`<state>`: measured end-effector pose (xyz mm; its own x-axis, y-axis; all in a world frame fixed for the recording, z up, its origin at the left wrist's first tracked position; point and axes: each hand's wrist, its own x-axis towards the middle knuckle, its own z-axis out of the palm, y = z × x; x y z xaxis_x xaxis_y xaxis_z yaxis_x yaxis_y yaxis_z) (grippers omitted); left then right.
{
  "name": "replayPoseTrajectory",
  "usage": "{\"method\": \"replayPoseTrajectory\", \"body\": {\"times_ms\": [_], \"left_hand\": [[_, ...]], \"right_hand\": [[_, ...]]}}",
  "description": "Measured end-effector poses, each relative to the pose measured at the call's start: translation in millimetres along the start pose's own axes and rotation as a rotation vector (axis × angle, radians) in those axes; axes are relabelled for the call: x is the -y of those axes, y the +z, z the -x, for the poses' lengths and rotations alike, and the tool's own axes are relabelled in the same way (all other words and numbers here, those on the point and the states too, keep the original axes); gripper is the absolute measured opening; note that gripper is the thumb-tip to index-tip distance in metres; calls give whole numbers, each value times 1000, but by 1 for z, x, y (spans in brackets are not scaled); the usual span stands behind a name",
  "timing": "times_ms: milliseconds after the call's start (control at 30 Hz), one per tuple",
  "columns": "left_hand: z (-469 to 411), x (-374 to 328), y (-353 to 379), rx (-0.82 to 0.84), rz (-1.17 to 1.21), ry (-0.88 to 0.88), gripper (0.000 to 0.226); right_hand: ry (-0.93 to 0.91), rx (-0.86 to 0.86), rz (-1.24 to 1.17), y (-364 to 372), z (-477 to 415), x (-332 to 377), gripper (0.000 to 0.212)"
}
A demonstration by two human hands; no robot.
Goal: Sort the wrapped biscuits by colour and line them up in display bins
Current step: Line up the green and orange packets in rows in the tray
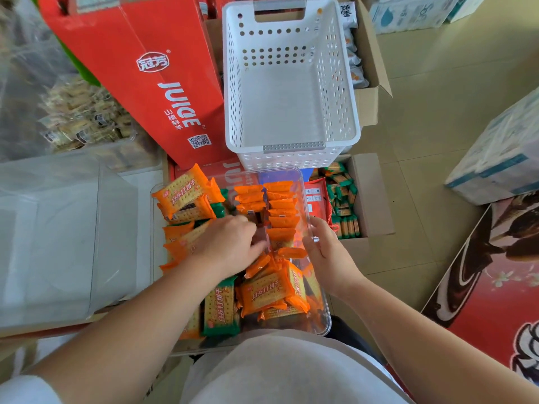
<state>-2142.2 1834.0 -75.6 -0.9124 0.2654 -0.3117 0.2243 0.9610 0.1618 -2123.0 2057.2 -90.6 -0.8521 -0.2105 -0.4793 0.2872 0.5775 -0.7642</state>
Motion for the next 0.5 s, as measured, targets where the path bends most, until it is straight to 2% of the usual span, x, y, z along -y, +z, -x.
{"method": "replayPoseTrajectory", "body": {"times_ms": [133, 367, 500], "left_hand": [[17, -9, 10, 191, -181, 0, 70], [11, -12, 10, 191, -231, -21, 41], [4, -3, 2, 170, -178, -68, 38]], "right_hand": [[-10, -10, 11, 0, 1, 1, 43], [-6, -1, 13, -1, 2, 1, 45], [-5, 1, -6, -1, 2, 1, 44]]}}
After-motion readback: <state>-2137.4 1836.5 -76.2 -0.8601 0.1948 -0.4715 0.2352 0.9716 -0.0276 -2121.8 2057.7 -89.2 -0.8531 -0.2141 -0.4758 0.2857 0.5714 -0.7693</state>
